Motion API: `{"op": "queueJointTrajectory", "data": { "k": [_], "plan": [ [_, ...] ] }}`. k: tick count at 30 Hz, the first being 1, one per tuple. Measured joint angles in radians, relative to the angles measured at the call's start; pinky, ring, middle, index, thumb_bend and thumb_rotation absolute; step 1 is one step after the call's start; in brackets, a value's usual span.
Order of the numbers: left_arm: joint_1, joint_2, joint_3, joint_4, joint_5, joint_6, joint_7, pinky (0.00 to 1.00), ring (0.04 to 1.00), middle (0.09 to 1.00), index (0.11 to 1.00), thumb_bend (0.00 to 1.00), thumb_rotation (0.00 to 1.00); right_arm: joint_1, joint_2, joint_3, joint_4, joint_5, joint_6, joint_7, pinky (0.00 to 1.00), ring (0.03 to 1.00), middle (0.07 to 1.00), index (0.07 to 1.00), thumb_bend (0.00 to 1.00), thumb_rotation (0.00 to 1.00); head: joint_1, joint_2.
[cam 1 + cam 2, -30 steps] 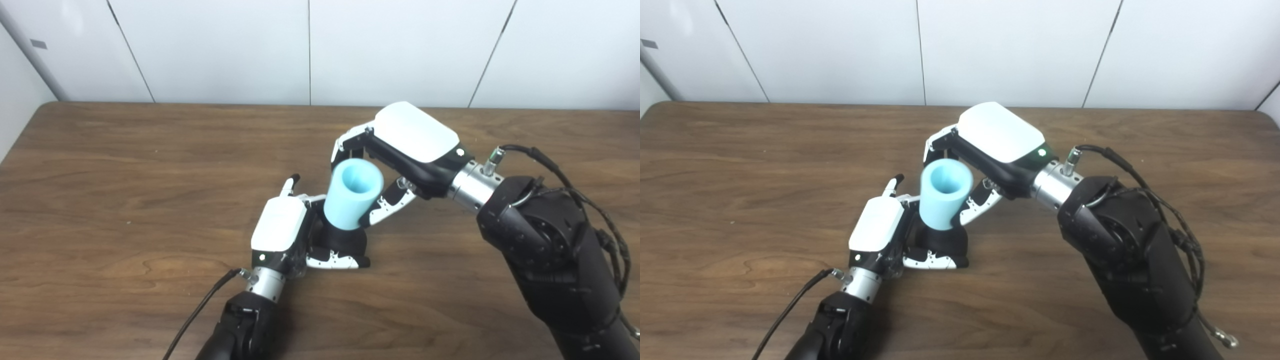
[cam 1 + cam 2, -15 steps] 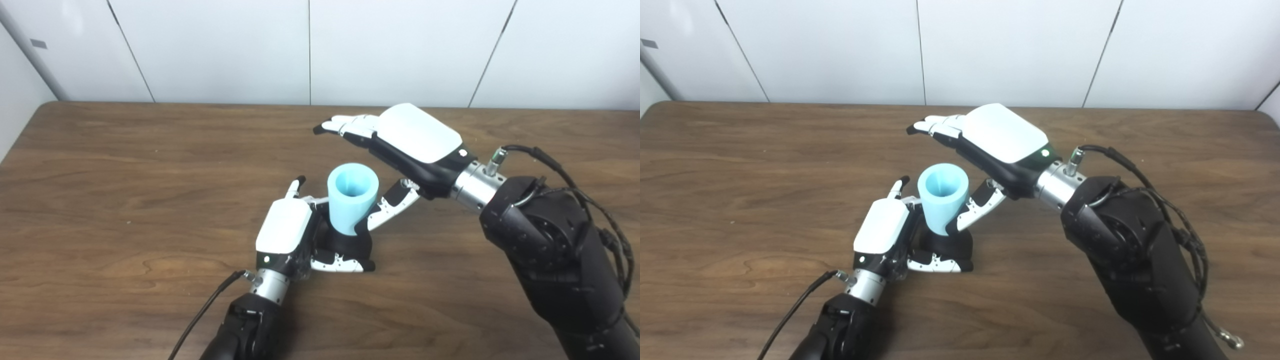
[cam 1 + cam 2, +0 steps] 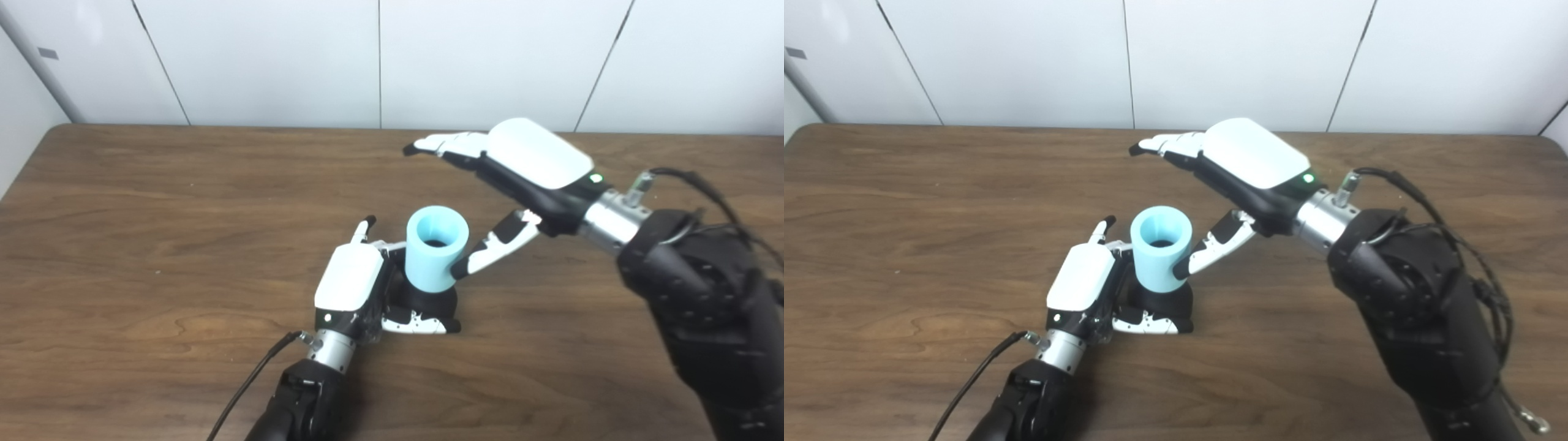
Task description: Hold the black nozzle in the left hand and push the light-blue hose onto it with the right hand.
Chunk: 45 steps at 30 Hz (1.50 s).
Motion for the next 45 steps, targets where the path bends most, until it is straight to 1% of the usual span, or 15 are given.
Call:
{"op": "queueJointTrajectory", "data": {
  "k": [5, 9, 12, 14, 15, 17, 20, 21, 24, 27, 30, 32, 35, 39, 45],
  "plan": [
    [0.000, 0.000, 0.000, 0.001, -0.001, -0.001, -0.001, 1.00, 0.625, 0.494, 0.477, 0.53, 0.00, 0.000, -0.041, -0.022, -0.061, 0.076, 0.076, 0.051, 0.78, 0.885, 0.875, 0.876, 1.00, 0.42, 0.002, 0.000],
    [0.000, 0.000, 0.000, 0.004, -0.001, -0.004, 0.000, 0.99, 0.621, 0.495, 0.476, 0.53, 0.00, 0.002, -0.058, -0.032, -0.090, 0.125, 0.094, 0.059, 0.80, 0.904, 0.887, 0.880, 0.98, 0.43, 0.005, 0.000],
    [0.000, 0.000, 0.001, 0.004, -0.001, -0.005, 0.000, 0.99, 0.625, 0.495, 0.476, 0.53, 0.00, 0.013, -0.064, -0.034, -0.104, 0.138, 0.113, 0.059, 0.81, 0.925, 0.908, 0.888, 0.94, 0.47, 0.006, -0.002],
    [0.000, 0.000, 0.001, 0.004, -0.001, -0.005, 0.000, 0.99, 0.625, 0.492, 0.479, 0.53, 0.00, 0.037, -0.064, -0.033, -0.131, 0.137, 0.121, 0.059, 0.82, 0.932, 0.926, 0.891, 0.91, 0.50, 0.005, 0.000],
    [0.000, 0.001, 0.001, 0.004, -0.001, -0.005, 0.000, 0.99, 0.625, 0.489, 0.481, 0.53, 0.00, 0.051, -0.064, -0.031, -0.141, 0.138, 0.118, 0.058, 0.82, 0.937, 0.938, 0.896, 0.87, 0.55, 0.003, 0.000],
    [0.000, 0.001, 0.002, 0.004, -0.001, -0.004, -0.002, 0.99, 0.625, 0.487, 0.483, 0.53, 0.00, 0.079, -0.064, -0.027, -0.148, 0.136, 0.103, 0.051, 0.84, 0.955, 0.957, 0.905, 0.81, 0.61, 0.002, 0.002],
    [0.000, 0.001, 0.003, 0.003, -0.001, -0.004, -0.007, 0.99, 0.627, 0.489, 0.482, 0.53, 0.00, 0.132, -0.064, -0.019, -0.155, 0.115, 0.043, 0.019, 0.90, 0.990, 0.986, 0.922, 0.74, 0.68, 0.000, 0.002],
    [0.000, 0.001, 0.003, 0.003, -0.001, -0.004, -0.007, 1.00, 0.628, 0.491, 0.480, 0.53, 0.00, 0.148, -0.063, -0.015, -0.156, 0.106, 0.025, 0.012, 0.95, 0.996, 0.995, 0.939, 0.72, 0.75, 0.000, 0.002],
    [0.000, 0.001, 0.003, 0.003, -0.001, -0.004, -0.007, 1.00, 0.626, 0.494, 0.477, 0.53, 0.00, 0.196, -0.063, -0.001, -0.156, 0.058, -0.031, -0.012, 0.99, 1.000, 1.000, 0.968, 0.68, 0.84, 0.002, 0.003],
    [0.000, 0.001, 0.003, 0.004, -0.001, -0.004, -0.007, 0.99, 0.622, 0.495, 0.476, 0.53, 0.00, 0.229, -0.061, 0.004, -0.156, 0.012, -0.074, -0.019, 1.00, 1.000, 1.000, 0.984, 0.64, 0.88, 0.002, 0.005],
    [0.000, 0.001, 0.003, 0.004, -0.001, -0.004, -0.007, 0.99, 0.624, 0.497, 0.475, 0.53, 0.00, 0.257, -0.059, 0.011, -0.156, -0.012, -0.104, -0.021, 1.00, 1.000, 1.000, 0.993, 0.63, 0.90, -0.003, 0.003],
    [0.000, 0.001, 0.003, 0.004, -0.001, -0.004, -0.007, 0.99, 0.626, 0.496, 0.475, 0.53, 0.00, 0.272, -0.058, 0.017, -0.155, -0.027, -0.122, -0.021, 1.00, 1.000, 1.000, 0.999, 0.63, 0.94, -0.003, 0.003],
    [0.000, 0.001, 0.003, 0.004, -0.001, -0.004, -0.008, 0.99, 0.625, 0.490, 0.480, 0.53, 0.00, 0.287, -0.049, 0.019, -0.150, -0.051, -0.153, -0.037, 1.00, 1.000, 1.000, 0.998, 0.61, 0.93, -0.005, 0.003],
    [0.000, 0.001, 0.003, 0.004, -0.001, -0.004, -0.009, 0.99, 0.626, 0.491, 0.480, 0.53, 0.00, 0.312, -0.020, 0.018, -0.127, -0.055, -0.179, -0.072, 1.00, 1.000, 1.000, 0.965, 0.60, 0.88, -0.003, 0.003],
    [0.000, 0.001, 0.004, 0.004, -0.001, -0.003, -0.010, 1.00, 0.630, 0.492, 0.479, 0.53, 0.00, 0.313, -0.014, 0.017, -0.119, -0.053, -0.192, -0.083, 1.00, 1.000, 1.000, 0.967, 0.60, 0.88, -0.003, 0.003]
  ]
}}
